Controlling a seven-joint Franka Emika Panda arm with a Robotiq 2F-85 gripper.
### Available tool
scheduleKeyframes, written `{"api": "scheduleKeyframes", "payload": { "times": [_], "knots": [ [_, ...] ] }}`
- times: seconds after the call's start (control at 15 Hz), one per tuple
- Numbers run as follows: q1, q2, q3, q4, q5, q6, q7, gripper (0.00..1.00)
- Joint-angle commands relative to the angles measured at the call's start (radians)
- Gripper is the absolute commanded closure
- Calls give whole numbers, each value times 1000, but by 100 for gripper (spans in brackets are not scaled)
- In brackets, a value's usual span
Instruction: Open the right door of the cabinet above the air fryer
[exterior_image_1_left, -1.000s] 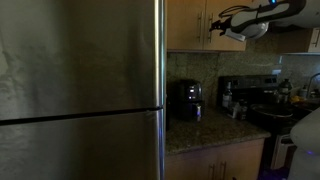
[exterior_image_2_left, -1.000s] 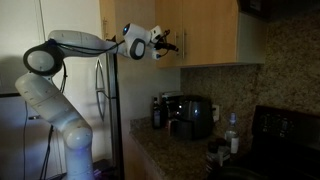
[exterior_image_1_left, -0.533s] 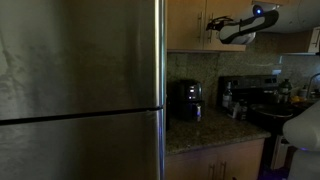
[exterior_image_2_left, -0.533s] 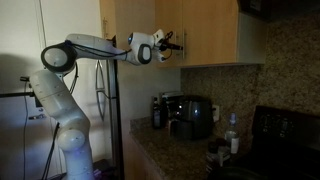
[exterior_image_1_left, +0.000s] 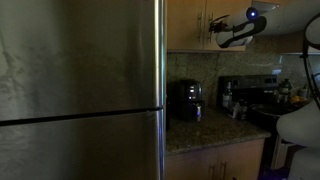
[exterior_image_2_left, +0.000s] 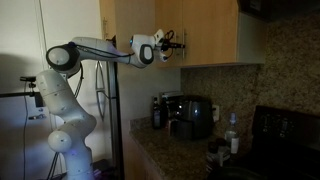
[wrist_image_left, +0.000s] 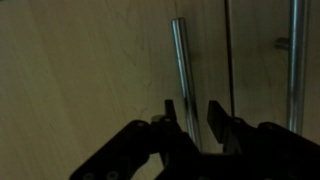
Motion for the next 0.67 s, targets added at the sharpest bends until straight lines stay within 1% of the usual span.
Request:
{"api": "scheduleKeyframes", "payload": {
  "times": [0.0,0.2,0.33,0.47,0.6],
  "knots": [
    [-120,-10,99,-1,-12,29,24,99],
    [-204,-18,153,-15,-12,45,11,100],
    [-263,-52,177,-23,-9,23,4,99],
    [-316,-107,186,-41,-14,-43,-9,99],
    [-289,-143,141,-55,-20,-91,-42,99]
  ]
}}
